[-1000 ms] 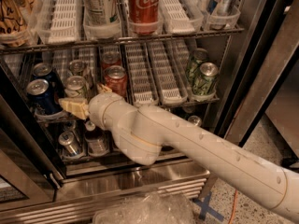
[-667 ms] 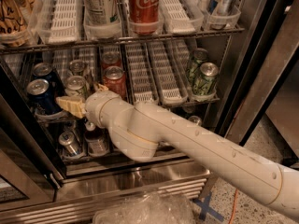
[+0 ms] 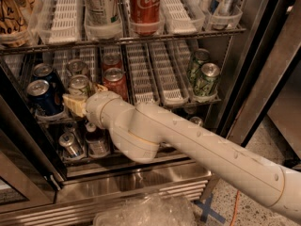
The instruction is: Pick 7up can from middle shelf of fridge
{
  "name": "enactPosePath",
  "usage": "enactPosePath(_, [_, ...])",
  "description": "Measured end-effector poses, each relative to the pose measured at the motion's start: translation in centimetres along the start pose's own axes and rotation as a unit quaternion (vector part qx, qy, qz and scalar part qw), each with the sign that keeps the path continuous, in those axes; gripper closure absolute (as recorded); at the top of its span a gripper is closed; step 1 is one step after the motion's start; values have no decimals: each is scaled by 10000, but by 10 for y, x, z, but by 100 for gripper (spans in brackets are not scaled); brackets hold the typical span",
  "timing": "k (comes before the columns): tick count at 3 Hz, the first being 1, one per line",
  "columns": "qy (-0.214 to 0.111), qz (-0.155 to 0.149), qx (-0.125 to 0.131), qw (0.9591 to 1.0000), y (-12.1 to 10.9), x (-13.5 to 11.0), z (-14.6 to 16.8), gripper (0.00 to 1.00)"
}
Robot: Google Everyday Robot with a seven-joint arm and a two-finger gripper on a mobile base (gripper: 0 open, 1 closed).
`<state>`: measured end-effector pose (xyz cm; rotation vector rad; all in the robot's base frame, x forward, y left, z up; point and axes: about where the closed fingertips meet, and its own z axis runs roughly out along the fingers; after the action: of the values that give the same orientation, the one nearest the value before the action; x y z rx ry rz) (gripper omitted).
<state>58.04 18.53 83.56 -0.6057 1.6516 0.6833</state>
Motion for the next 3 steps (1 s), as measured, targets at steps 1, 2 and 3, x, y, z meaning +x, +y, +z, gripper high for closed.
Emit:
enactPosePath(1, [0, 0, 0, 10000, 0, 0, 0, 88])
enactPosePath(2, [0, 0, 0, 10000, 0, 0, 0, 100])
enactPosePath(3, [22, -94, -2, 10000, 4, -5, -12, 100])
